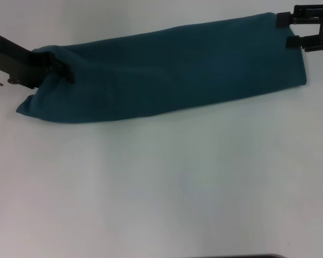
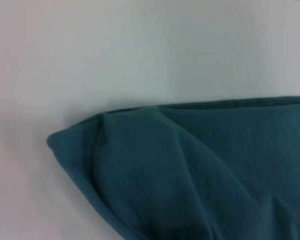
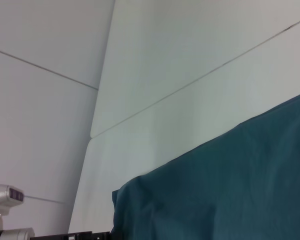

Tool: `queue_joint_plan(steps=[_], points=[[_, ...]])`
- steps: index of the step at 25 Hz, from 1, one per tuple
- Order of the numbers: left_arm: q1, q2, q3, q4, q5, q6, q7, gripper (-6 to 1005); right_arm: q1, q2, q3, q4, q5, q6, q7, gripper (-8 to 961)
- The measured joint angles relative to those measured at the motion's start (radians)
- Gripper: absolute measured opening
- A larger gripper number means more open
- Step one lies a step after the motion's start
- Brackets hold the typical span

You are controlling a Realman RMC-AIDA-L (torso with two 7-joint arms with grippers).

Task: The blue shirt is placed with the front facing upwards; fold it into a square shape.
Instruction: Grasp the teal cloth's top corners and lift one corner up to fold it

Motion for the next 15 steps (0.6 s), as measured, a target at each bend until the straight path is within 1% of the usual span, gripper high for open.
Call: queue_joint_plan(steps=[1,6,12,15], points=[[-0.001,0.001,0.002,0.002,0.000,0.001,0.000,679,0.000,0.000,0.002,0.000,0.000,0.000,0.000,781],[-0.004,-0.003,0.003,0.000,-0.003,0.008,0.006,485,0.000,-0.001,0.004,0.000,0.000,-0.001,-0.001,778],[-0.005,0.001,-0.003,-0.003,-0.008,0.020,0.010,258,-0.001,-0.001,0.004,0.000,0.000,-0.003,-0.001,774],[-0.005,0.002,-0.004,-0.004,-0.014,0.022,0.016,209,-0.001,-0.001,0.004,0.000,0.000,-0.003,-0.001,772]])
